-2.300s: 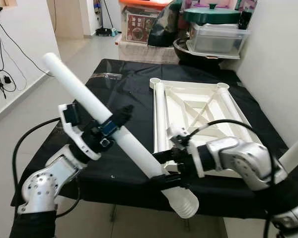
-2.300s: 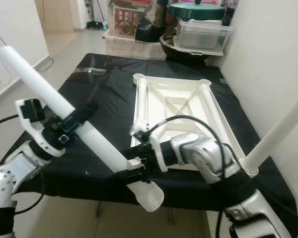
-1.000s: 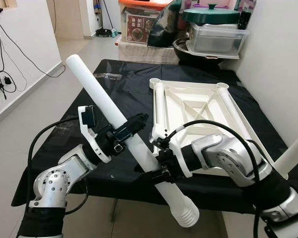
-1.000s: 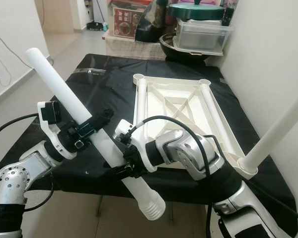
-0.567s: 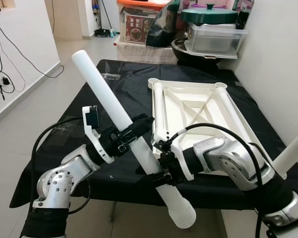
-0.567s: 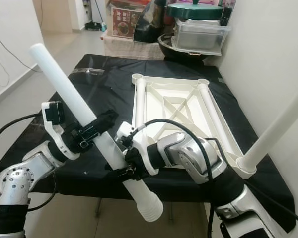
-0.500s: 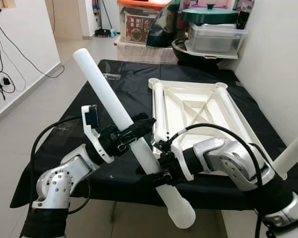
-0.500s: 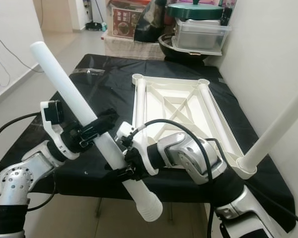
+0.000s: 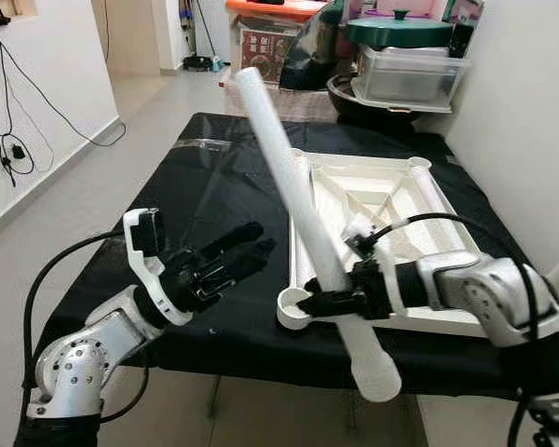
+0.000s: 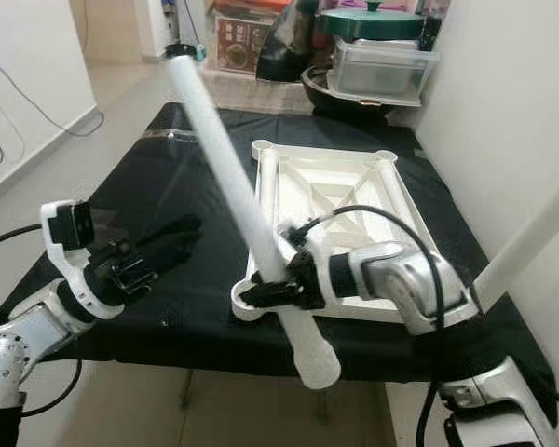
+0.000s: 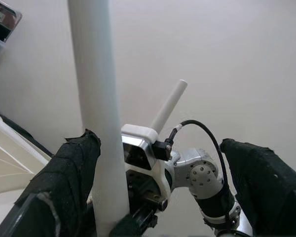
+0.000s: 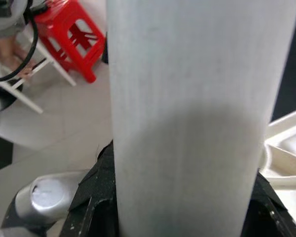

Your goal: Building children table

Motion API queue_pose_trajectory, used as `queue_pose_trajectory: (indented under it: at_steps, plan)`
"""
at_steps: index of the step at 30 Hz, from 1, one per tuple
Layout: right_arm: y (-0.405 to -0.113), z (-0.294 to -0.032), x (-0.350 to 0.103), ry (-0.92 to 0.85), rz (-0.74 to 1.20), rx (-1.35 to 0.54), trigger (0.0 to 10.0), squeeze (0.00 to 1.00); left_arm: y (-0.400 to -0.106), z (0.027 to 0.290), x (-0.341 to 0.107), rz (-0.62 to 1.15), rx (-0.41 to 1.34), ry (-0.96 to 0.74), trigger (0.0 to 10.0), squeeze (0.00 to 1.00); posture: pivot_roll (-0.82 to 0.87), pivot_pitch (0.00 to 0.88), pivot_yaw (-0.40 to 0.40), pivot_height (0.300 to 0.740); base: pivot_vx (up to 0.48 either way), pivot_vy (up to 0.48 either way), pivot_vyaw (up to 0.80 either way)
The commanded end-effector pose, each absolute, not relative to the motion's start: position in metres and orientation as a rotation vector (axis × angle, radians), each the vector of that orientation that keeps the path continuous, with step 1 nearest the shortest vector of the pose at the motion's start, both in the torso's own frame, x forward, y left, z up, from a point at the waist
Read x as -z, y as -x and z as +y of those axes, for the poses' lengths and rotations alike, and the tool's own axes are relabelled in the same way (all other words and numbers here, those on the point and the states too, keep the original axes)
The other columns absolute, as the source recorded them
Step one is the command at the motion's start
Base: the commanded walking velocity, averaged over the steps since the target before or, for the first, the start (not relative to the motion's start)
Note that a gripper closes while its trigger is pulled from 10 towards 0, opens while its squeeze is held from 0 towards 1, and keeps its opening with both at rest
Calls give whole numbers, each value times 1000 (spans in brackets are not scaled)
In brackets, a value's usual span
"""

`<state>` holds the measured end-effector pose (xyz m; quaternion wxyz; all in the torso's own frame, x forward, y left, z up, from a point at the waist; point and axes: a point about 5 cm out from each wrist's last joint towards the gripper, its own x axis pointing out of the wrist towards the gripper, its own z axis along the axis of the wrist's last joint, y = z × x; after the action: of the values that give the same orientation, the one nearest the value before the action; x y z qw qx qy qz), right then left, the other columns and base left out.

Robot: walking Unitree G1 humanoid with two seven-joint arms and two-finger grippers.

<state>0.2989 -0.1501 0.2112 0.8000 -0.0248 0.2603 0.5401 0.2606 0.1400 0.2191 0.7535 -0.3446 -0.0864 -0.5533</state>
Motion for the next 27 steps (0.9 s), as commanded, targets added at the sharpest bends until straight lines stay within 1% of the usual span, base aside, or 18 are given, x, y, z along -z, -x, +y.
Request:
queue_pose_trajectory:
  at_steps: [1,4,6,7,8,9,10,11,12,13,14,17,19,20,21,22,25,27]
  plan:
    - [-303,-160,-216,38,518,-1113,0,0,-257,142,-220,-194,1222,758,10000,1000,10,0,-73,740,0,0,0]
    - [-309,-167,-227,6,452,-1058,0,0,-258,144,-220,-208,1202,772,10000,1000,4,0,-67,740,0,0,0]
    - [-322,-181,-248,-57,319,-950,0,0,-258,150,-220,-228,1155,796,10000,1000,5,0,-66,740,0,0,0]
    - [-322,-181,-248,-57,319,-950,0,0,-258,150,-220,-228,1155,796,10000,1000,5,0,-66,740,0,0,0]
    - [-327,-187,-257,-90,259,-900,0,0,-259,152,-219,-233,1129,800,10000,1000,9,0,-64,740,0,0,0]
    - [-334,-193,-264,-123,190,-827,0,0,-262,155,-213,-207,1066,765,10000,718,15,0,-62,740,0,0,0]
    - [-334,-193,-264,-123,190,-827,0,0,-262,155,-213,-207,1066,765,10000,718,15,0,-62,740,0,0,0]
    - [-339,-197,-268,-147,148,-778,0,0,-264,157,-208,-186,1024,738,10000,314,19,0,-62,740,0,0,0]
    - [-339,-197,-268,-147,148,-778,0,0,-264,157,-208,-186,1024,738,10000,314,19,0,-62,740,0,0,0]
    - [-346,-201,-270,-177,98,-696,0,0,-270,160,-196,-138,918,675,10000,0,23,0,-64,740,0,0,0]
    - [-346,-201,-270,-177,98,-696,0,0,-270,160,-196,-138,918,675,10000,0,23,0,-64,740,0,0,0]
    - [-359,-202,-275,-263,-48,-459,0,0,-288,172,-156,34,573,491,10000,0,30,0,-63,740,0,0,0]
    - [-360,-201,-278,-301,-79,-431,0,0,-290,175,-151,49,525,473,10000,0,30,0,-63,740,0,0,0]
    - [-360,-201,-278,-301,-79,-431,0,0,-290,175,-151,49,525,473,10000,0,30,0,-63,740,0,0,0]
    - [-358,-197,-290,-399,-184,-455,0,0,-289,174,-148,58,503,476,10000,0,36,0,-65,740,0,0,0]
    - [-358,-197,-290,-399,-184,-455,0,0,-289,174,-148,58,503,476,10000,0,36,0,-65,740,0,0,0]
    - [-354,-195,-305,-496,-300,-563,0,0,-280,162,-146,72,608,466,10000,0,40,0,-66,740,0,0,0]
    - [-353,-195,-309,-534,-326,-596,0,0,-275,158,-145,81,656,440,10000,0,44,0,-65,740,0,0,0]
